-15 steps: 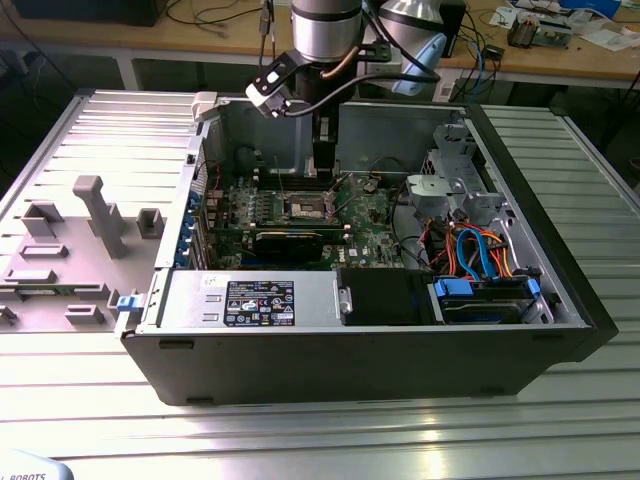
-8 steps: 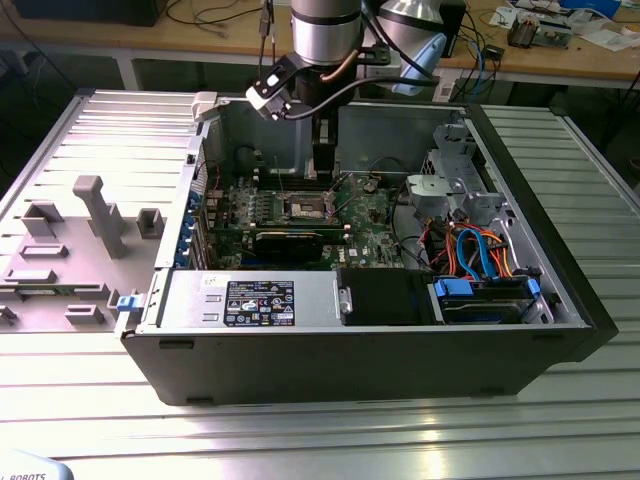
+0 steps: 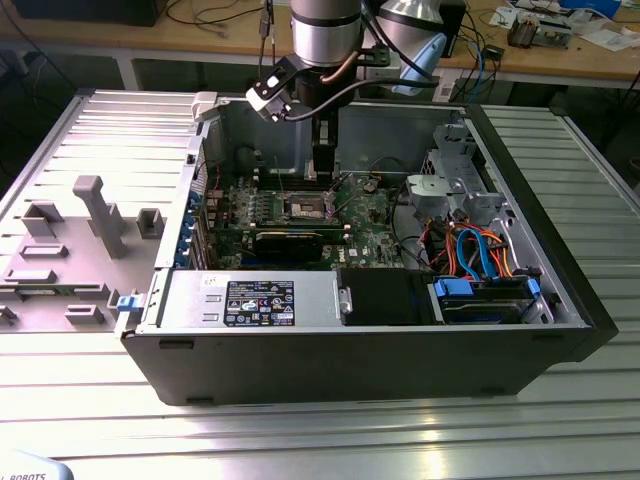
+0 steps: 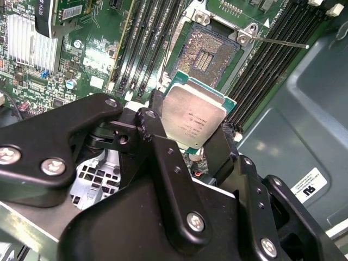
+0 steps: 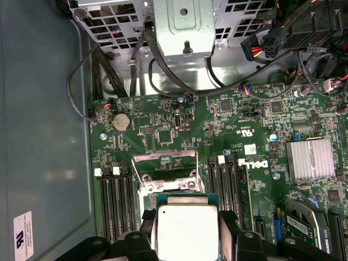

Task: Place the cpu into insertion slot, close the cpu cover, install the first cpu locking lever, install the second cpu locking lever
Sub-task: 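Place the cpu into insertion slot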

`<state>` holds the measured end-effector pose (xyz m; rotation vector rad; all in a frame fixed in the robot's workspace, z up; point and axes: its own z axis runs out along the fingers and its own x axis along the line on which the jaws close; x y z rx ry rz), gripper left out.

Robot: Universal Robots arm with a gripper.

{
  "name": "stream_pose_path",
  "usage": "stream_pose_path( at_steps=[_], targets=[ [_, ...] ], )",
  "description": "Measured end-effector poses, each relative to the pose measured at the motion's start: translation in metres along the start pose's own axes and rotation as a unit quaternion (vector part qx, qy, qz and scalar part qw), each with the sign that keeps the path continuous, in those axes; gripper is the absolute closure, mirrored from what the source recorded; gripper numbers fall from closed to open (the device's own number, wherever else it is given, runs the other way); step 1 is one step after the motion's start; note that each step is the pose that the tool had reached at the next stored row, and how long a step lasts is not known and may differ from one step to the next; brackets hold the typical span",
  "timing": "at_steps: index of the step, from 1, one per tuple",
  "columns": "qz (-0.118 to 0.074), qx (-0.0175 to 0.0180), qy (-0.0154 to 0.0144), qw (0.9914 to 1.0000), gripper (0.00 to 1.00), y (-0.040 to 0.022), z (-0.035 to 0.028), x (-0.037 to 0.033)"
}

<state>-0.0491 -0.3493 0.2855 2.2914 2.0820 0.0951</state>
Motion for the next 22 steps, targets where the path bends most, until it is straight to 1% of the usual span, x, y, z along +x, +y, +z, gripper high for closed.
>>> stream_pose_path(
  at_steps=[9, 11, 13, 14, 16, 17, 18, 19, 22],
  targets=[
    [0.0, -0.0001, 0.0002, 1.0, 0.46, 0.0, 0.0006, 0.0],
    [0.0, -0.0001, 0.0004, 1.0, 0.46, -0.0003, 0.0026, 0.0],
    [0.0, 0.0, 0.0008, 1.0, 0.46, -0.0019, 0.0065, -0.0002],
    [-0.003, 0.0001, 0.0014, 0.99999, 0.46, -0.0033, 0.0087, -0.0004],
    [-0.024, 0.0005, 0.0031, 0.99971, 0.46, -0.0036, 0.0118, -0.0004],
    [-0.036, 0.0007, 0.004, 0.99936, 0.46, -0.0037, 0.0133, -0.0005],
    [-0.052, 0.001, 0.0054, 0.99865, 0.46, -0.0038, 0.0153, -0.0005],
    [-0.063, 0.0012, 0.0066, 0.998, 0.46, -0.0039, 0.0165, -0.0005],
    [-0.066, 0.0013, 0.007, 0.99782, 0.46, -0.0039, 0.0166, -0.0005]
  ],
)
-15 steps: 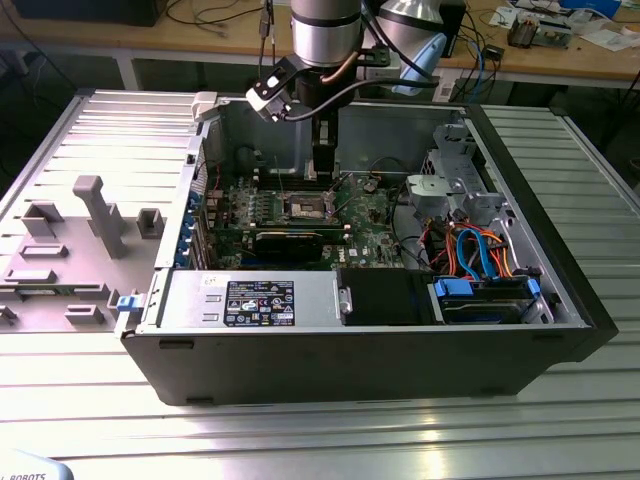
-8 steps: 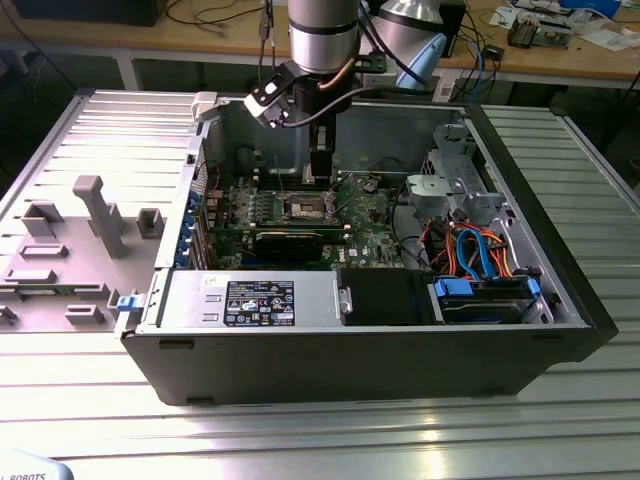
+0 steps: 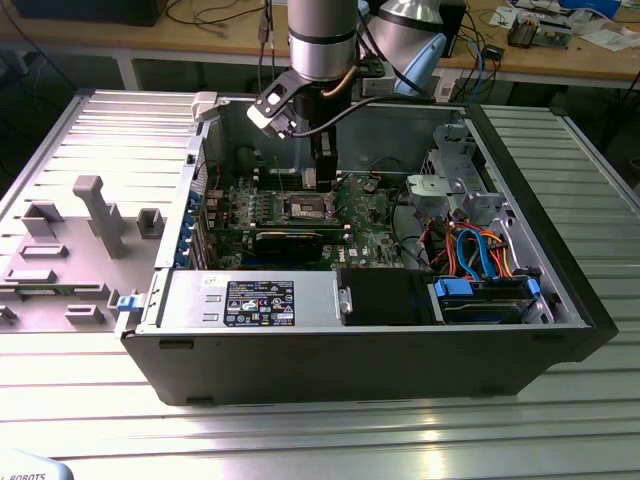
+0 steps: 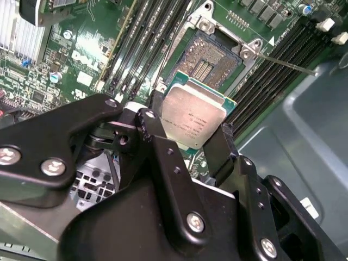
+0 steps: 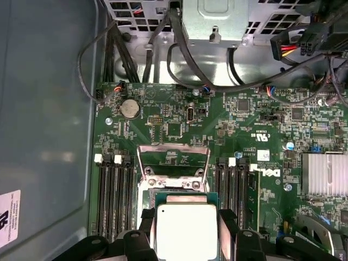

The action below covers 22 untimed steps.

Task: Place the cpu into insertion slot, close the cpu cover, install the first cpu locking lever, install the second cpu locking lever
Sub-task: 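Place the cpu into insertion slot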

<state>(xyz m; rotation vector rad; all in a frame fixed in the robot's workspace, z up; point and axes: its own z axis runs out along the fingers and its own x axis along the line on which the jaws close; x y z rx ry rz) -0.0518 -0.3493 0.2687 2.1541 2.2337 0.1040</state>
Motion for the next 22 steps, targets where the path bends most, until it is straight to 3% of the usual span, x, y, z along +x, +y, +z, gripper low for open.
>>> stream_pose_path(
  at_steps=[5, 7, 9, 13, 18, 22],
  targets=[
    [0.0, 0.0, 0.0001, 1.0, 0.46, -0.0001, 0.0005, 0.0],
    [0.0, -0.0001, 0.0001, 1.0, 0.46, -0.0017, 0.0071, -0.0001],
    [0.0, 0.0, 0.0, 1.0, 0.46, -0.0026, 0.0186, -0.0003],
    [0.0, -0.0001, 0.0002, 1.0, 0.46, -0.0026, 0.019, -0.0003],
    [0.002, -0.001, -0.0001, 1.0, 0.46, -0.0035, 0.025, 0.0007],
    [0.006, -0.0011, -0.0004, 0.99998, 0.46, -0.0105, 0.0315, 0.0013]
  ],
)
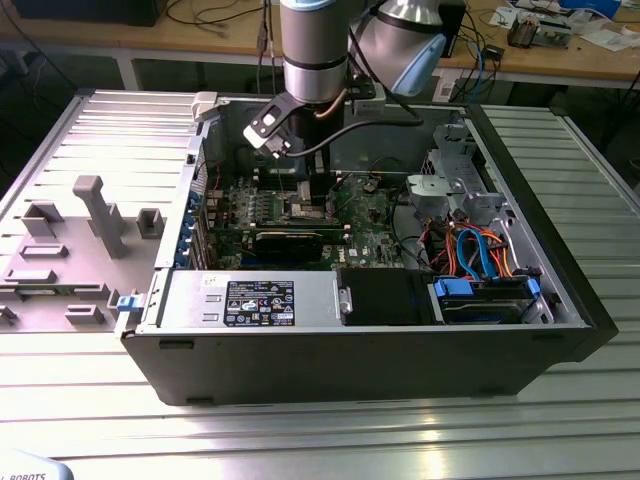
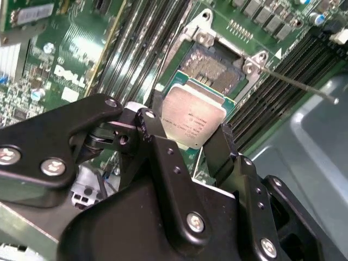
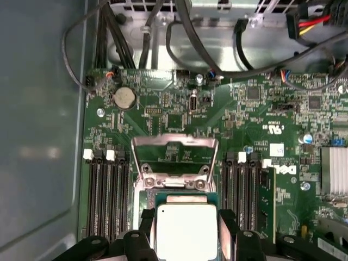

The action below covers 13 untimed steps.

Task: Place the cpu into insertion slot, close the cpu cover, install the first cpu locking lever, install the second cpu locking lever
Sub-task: 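Place the cpu into insertion slot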

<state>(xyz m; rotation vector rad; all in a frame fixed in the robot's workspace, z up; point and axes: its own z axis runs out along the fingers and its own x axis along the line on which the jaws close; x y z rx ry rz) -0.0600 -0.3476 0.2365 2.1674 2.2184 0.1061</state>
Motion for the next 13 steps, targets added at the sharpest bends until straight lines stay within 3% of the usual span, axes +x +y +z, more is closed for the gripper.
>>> stream_pose_path(
  at_steps=[4, 13],
  targets=[
    [0.003, 0.0, -0.0003, 0.99999, 0.46, -0.0019, 0.0122, 0.0023],
    [0.004, 0.0, -0.0003, 0.99999, 0.46, -0.0022, 0.0136, 0.0023]
  ],
)
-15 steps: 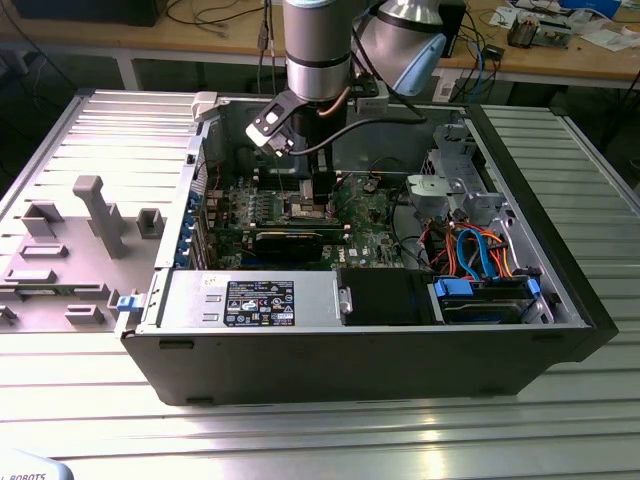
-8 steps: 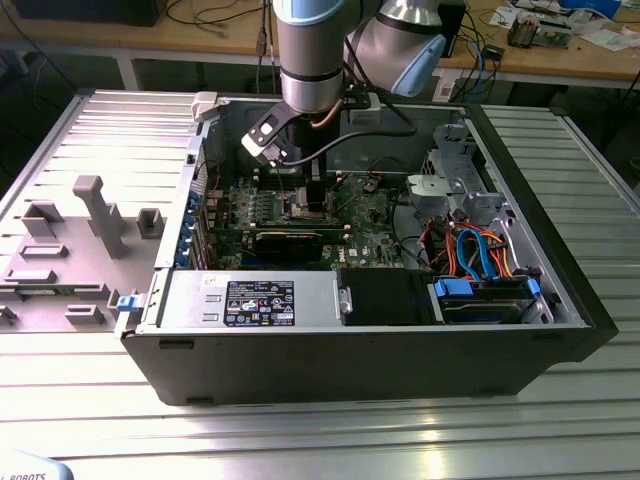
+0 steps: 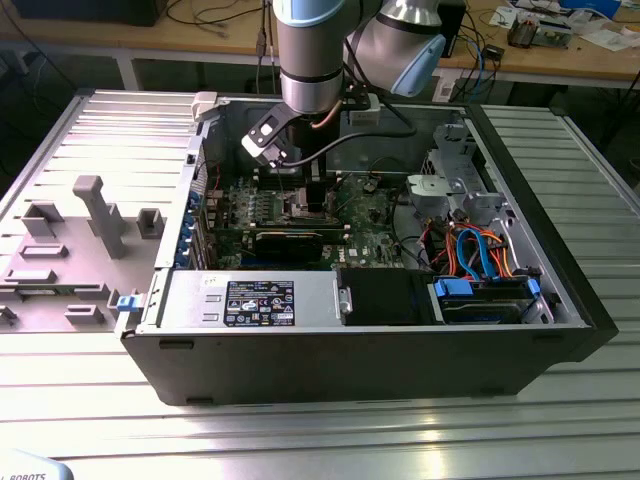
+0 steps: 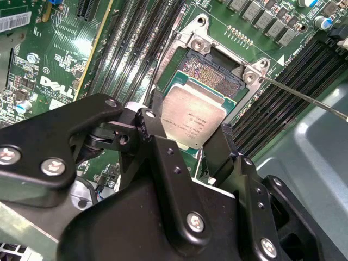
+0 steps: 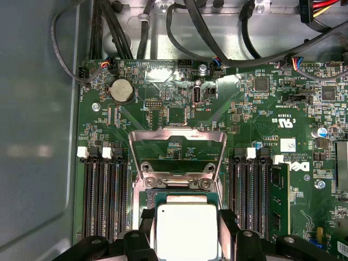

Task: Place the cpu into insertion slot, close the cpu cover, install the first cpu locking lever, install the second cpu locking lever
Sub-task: 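Place the cpu into insertion slot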

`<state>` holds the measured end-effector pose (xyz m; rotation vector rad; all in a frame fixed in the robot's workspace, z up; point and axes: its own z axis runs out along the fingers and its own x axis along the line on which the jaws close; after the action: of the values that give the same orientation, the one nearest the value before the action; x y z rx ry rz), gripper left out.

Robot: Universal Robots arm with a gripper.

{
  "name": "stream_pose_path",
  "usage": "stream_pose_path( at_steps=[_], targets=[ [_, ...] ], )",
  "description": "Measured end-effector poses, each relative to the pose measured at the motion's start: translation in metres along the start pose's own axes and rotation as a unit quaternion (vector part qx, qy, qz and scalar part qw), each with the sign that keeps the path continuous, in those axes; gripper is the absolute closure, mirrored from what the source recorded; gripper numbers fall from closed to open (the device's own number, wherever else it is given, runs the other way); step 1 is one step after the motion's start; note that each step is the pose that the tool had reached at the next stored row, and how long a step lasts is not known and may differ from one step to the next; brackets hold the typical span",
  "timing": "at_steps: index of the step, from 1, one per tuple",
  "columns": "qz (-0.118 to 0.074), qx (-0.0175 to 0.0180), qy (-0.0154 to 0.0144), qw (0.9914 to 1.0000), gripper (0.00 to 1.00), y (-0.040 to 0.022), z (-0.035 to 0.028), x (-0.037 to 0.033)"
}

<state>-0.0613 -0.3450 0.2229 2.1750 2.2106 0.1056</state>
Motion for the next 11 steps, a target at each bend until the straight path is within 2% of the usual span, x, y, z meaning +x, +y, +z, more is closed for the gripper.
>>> stream_pose_path(
  at_steps=[11],
  targets=[
    [0.0, 0.0, 0.0, 1.0, 0.46, -0.0005, 0.0003, 0.0]
  ],
)
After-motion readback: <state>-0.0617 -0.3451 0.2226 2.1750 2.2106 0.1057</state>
